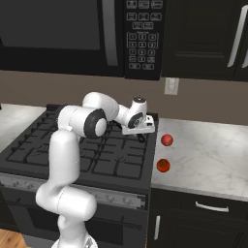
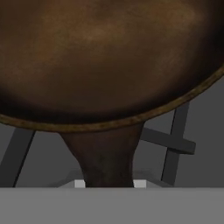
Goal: Place the pan on the rear right burner on the stove. Then place the tomato and the onion in the pan and turn on the rear right burner.
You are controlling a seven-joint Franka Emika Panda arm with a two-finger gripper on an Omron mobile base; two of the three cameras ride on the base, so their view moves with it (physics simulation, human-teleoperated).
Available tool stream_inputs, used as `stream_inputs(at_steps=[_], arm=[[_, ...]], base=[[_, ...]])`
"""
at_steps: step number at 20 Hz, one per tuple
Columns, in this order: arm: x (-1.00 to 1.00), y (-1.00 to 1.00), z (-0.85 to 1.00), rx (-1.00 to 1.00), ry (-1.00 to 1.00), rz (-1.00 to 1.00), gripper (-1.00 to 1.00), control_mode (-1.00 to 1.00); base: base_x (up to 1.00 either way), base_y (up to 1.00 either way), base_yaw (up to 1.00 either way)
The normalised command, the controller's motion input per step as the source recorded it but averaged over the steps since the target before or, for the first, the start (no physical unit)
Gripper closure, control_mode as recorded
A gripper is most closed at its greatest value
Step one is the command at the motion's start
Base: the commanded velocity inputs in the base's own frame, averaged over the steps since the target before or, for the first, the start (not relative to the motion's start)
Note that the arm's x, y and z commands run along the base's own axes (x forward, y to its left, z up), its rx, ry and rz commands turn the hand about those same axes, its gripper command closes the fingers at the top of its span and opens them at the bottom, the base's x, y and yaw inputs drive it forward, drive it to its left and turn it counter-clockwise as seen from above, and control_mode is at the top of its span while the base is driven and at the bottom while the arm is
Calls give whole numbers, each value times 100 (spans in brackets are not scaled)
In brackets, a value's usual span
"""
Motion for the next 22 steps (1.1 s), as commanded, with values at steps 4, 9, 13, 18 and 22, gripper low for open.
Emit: stream_inputs(at_steps=[4, 9, 13, 18, 22], arm=[[-1, 5, -2, 0, 0, 0, -100, -100], [-11, 0, 29, -2, -10, -2, -100, -100], [-6, 0, 60, -4, -18, -4, -100, -100], [-17, -4, 50, -1, -17, -5, -100, -100], [-25, -25, 19, 0, -8, -9, -100, -100]], base=[[0, 0, 0], [0, 0, 0], [0, 0, 0], [0, 0, 0], [0, 0, 0]])
